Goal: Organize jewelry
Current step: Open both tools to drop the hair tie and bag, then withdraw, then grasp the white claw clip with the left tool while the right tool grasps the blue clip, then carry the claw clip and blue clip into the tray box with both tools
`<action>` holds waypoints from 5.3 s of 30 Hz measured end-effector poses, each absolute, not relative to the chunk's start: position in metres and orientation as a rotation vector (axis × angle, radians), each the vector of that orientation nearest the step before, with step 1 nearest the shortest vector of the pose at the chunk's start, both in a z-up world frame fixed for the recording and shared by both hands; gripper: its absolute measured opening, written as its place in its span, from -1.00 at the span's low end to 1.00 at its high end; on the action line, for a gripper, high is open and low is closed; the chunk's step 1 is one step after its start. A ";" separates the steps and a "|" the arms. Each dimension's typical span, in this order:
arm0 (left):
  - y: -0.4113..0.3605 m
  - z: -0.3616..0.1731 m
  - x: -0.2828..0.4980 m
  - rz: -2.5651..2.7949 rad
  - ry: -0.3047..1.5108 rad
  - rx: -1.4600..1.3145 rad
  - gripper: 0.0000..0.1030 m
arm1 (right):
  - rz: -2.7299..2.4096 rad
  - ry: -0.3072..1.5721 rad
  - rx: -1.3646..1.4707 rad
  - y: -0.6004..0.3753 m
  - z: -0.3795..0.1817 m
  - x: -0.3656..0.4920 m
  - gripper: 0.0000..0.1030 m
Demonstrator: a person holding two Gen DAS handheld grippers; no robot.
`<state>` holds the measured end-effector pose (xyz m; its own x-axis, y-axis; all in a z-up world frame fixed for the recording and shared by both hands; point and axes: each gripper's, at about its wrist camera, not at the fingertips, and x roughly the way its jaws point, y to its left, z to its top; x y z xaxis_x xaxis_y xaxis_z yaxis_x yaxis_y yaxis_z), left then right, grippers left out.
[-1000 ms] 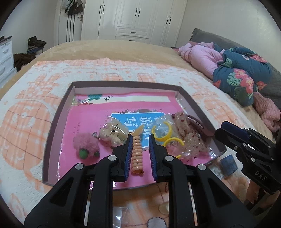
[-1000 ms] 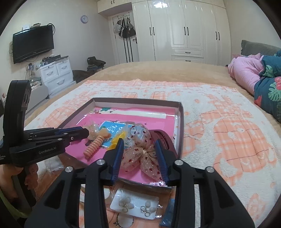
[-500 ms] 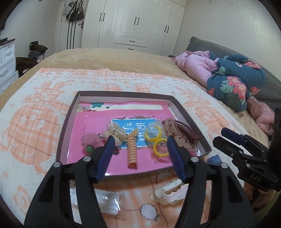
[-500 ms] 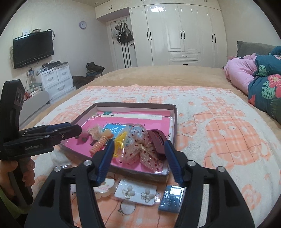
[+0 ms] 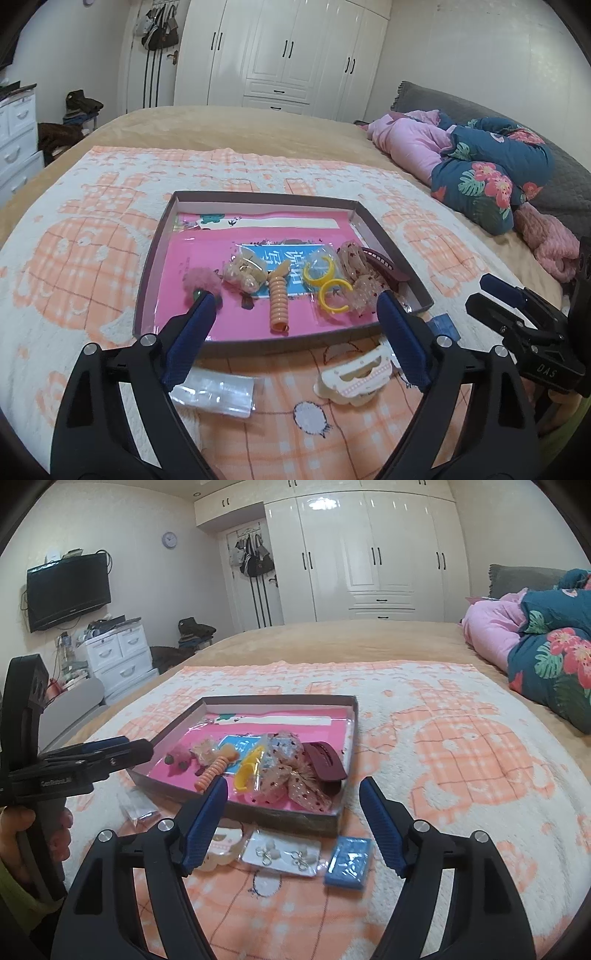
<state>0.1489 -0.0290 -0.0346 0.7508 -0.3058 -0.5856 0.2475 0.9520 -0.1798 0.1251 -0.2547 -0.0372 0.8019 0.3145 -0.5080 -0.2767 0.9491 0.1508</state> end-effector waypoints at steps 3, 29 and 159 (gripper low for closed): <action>-0.028 -0.035 0.143 -0.304 0.654 -0.089 0.61 | 0.308 0.557 0.072 -0.258 -0.038 0.118 0.42; -0.040 -0.047 0.121 -0.341 0.694 -0.047 0.62 | 0.233 0.619 0.076 -0.279 -0.051 0.091 0.56; 0.032 -0.056 0.218 -0.109 0.678 -0.117 0.10 | 0.354 0.666 -0.005 -0.193 -0.057 0.230 -0.35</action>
<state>0.2181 0.0318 -0.0556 0.7736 -0.1389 -0.6183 0.0625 0.9877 -0.1436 0.2303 -0.1928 -0.0572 0.7288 0.3203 -0.6052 -0.3233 0.9401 0.1081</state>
